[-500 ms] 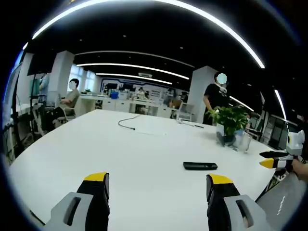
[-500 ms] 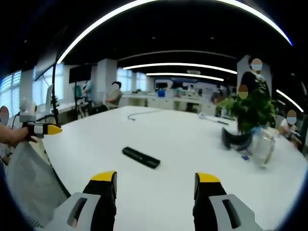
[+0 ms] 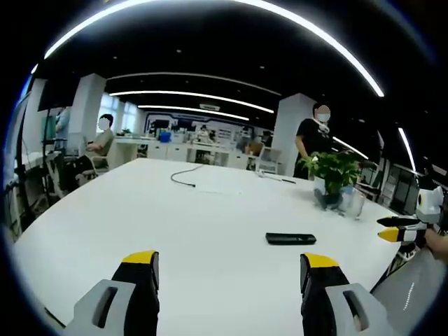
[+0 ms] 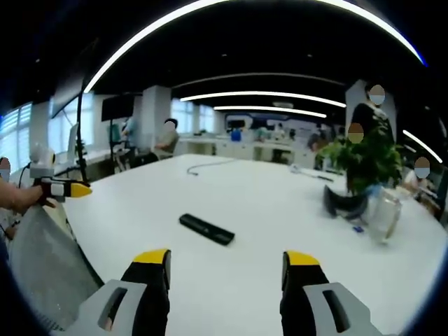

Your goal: Press the specified remote control buttons in sequence, fully releasing each button before pressing the next.

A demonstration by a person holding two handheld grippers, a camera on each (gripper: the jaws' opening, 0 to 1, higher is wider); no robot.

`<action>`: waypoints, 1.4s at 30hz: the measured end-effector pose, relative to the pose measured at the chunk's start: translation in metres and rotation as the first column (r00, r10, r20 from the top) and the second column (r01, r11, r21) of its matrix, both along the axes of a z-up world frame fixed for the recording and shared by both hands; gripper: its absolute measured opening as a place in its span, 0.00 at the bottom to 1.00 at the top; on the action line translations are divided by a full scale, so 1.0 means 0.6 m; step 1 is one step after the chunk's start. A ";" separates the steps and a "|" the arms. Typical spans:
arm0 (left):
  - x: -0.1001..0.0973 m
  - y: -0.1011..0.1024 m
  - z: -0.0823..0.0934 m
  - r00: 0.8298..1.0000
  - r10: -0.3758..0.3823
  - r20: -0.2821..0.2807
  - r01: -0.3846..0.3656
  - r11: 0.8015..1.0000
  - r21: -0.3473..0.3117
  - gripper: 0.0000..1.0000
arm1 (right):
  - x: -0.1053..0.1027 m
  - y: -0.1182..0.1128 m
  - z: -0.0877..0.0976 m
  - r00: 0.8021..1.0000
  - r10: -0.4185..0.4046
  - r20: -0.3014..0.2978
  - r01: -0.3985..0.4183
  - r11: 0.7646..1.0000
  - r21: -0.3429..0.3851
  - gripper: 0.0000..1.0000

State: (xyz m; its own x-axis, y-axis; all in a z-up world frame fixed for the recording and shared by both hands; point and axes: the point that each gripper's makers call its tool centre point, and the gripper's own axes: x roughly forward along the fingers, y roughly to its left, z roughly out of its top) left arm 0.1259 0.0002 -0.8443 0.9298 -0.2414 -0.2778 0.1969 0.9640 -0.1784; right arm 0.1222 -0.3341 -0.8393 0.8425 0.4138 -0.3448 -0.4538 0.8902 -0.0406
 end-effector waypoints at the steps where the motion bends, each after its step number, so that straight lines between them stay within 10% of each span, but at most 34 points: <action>1: 0.000 0.000 0.000 1.000 0.000 0.001 0.000 1.000 0.000 0.86 | 0.000 0.000 0.001 1.000 0.000 0.004 0.000 1.000 0.000 0.62; 42: 0.002 0.030 0.014 0.993 0.115 0.038 -0.114 0.993 -0.023 0.87 | 0.002 0.005 0.010 0.999 0.043 0.012 -0.044 0.997 0.060 0.60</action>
